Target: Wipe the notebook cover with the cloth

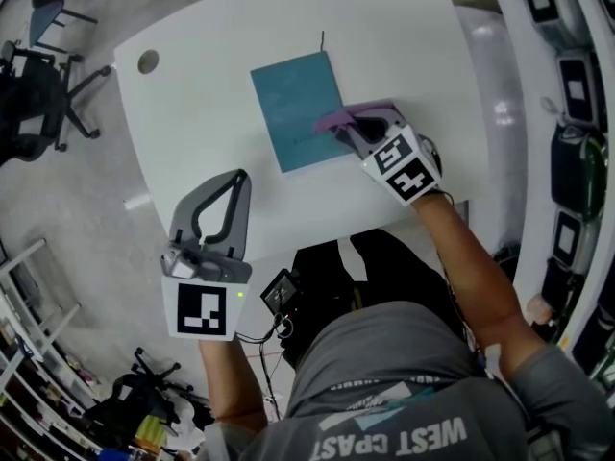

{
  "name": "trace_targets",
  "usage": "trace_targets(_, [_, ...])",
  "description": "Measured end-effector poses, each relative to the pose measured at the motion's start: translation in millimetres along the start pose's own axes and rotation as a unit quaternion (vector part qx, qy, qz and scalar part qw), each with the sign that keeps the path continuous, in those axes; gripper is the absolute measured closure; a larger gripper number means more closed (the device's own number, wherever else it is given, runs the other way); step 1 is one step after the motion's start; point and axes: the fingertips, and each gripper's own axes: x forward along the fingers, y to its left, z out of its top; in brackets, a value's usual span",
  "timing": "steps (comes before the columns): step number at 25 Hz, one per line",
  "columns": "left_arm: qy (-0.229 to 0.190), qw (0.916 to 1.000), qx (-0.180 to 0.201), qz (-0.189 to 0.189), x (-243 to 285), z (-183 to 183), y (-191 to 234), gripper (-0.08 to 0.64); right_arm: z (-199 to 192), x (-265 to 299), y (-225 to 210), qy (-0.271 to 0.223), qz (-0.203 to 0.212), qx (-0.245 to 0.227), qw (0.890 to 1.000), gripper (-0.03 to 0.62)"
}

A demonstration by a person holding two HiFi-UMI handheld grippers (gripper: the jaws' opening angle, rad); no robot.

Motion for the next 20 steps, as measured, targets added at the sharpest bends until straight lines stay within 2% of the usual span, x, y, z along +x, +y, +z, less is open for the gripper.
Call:
trace_targets(4, [-0.002,1.0,0.0,0.006,-2.7,-1.6,-1.4,0.557,12.7,9.2,13.7,-0.004,0.015,-0.017,1.0,0.541])
trace_targets(7, [0.004,0.9997,-0.014,0.019,-11.6,-10.9,2.8,0.557,30.3,22.4,32.2,-0.007,0.035,-0.033,0.999,0.541])
trace_targets(15, [0.017,0.9981,-0.032,0.05,-39.3,-38.1,20.9,0.557,88.9,58.0,98.6,-0.021,0.092,-0.112,0.989,0.541])
trace_targets(20, [0.019,0.9977,-0.04,0.052,-43.2,-42.1,27.7,0.557,94.3,61.9,95.9,-0.021,0.092,-0.105,0.99,0.541])
